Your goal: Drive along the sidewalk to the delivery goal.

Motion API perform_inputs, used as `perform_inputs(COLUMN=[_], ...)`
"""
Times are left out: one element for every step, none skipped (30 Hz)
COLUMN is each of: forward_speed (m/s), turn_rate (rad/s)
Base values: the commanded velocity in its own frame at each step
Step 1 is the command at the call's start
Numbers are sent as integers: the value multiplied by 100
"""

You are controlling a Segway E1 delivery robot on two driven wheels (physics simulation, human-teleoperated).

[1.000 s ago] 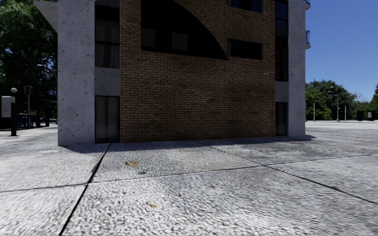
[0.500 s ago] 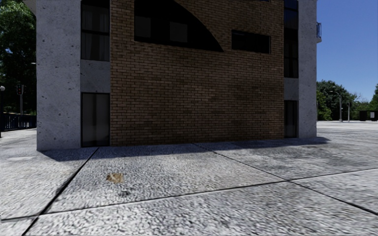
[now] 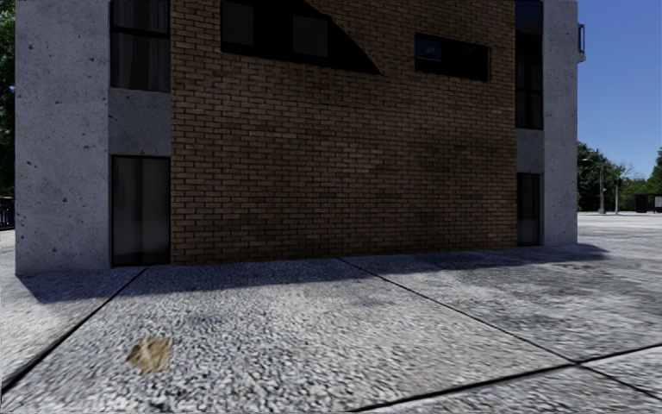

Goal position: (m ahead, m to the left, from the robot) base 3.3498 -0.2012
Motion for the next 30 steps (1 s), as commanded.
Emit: perform_inputs(forward_speed=[142,142,142,142,142,142,142,142,142,142,143,148,148,162,168,169,169,170,170,170,170,170,170,170,170,168,168,168,163,156], turn_rate=[0,0,0,0,0,0,0,0,0,0,0,0,0,0,0,0,0,0,0,0,0,0,0,0,0,0,0,0,0,0])
